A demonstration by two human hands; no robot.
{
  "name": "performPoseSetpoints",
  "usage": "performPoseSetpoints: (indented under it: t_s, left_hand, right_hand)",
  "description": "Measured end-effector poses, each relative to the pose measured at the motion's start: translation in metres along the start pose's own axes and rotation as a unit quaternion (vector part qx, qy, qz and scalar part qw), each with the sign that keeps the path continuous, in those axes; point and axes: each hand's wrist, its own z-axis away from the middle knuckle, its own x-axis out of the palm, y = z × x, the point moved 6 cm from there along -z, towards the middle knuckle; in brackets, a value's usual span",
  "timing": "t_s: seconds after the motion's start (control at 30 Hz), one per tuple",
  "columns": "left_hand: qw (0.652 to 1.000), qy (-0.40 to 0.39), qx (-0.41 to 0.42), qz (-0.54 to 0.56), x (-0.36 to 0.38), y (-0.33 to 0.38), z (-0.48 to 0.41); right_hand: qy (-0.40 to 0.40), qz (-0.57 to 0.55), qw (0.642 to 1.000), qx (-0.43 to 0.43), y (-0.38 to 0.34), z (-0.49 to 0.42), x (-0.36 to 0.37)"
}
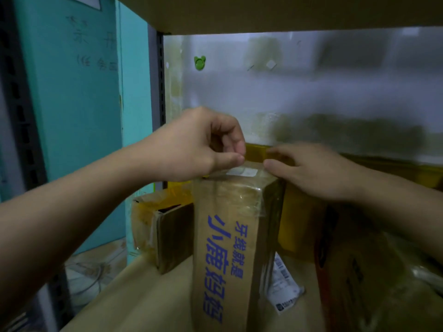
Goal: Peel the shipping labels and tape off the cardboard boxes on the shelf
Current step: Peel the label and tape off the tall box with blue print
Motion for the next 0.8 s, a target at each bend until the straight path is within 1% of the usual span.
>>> performPoseSetpoints:
  t_s: [0.07,0.1,0.17,0.27,0.37,0.53,0.6,0.73,0.8]
  left_hand:
    - [1.0,-0.01,-0.001,-0.01,-0.002,0.004,0.001]
    - [1.0,-0.017,-0.003,-0.015,-0.002,0.006,0.003]
    - [0.999,-0.026,-0.008,-0.026,-0.003,0.009,0.005]
    - [0.999,-0.033,-0.011,-0.035,-0.006,0.012,0.009]
    - [0.999,-0.035,-0.001,-0.038,-0.014,0.015,0.013]
    - [0.998,-0.05,0.024,-0.011,-0.024,0.014,0.026]
    - [0.998,-0.061,0.03,-0.003,-0.021,0.01,0.031]
    - [0.995,-0.087,0.03,-0.029,-0.011,0.001,0.037]
    - [0.995,-0.083,0.025,-0.04,-0.011,-0.002,0.036]
  right_hand:
    - [0.042,0.051,0.997,-0.032,-0.01,0.0,-0.01]
    - [0.042,0.061,0.996,-0.055,-0.016,0.0,-0.013]
    - [-0.003,0.07,0.994,-0.09,-0.025,-0.001,-0.015]
    - [-0.085,0.072,0.991,-0.074,-0.03,-0.008,-0.017]
    - [-0.128,0.074,0.988,-0.047,-0.032,-0.015,-0.02]
    - [-0.177,0.128,0.975,-0.047,-0.044,-0.018,-0.022]
    - [-0.175,0.139,0.974,-0.044,-0.048,-0.018,-0.025]
    - [-0.153,0.173,0.971,-0.058,-0.054,-0.012,-0.025]
    - [-0.122,0.162,0.977,-0.063,-0.057,-0.01,-0.03]
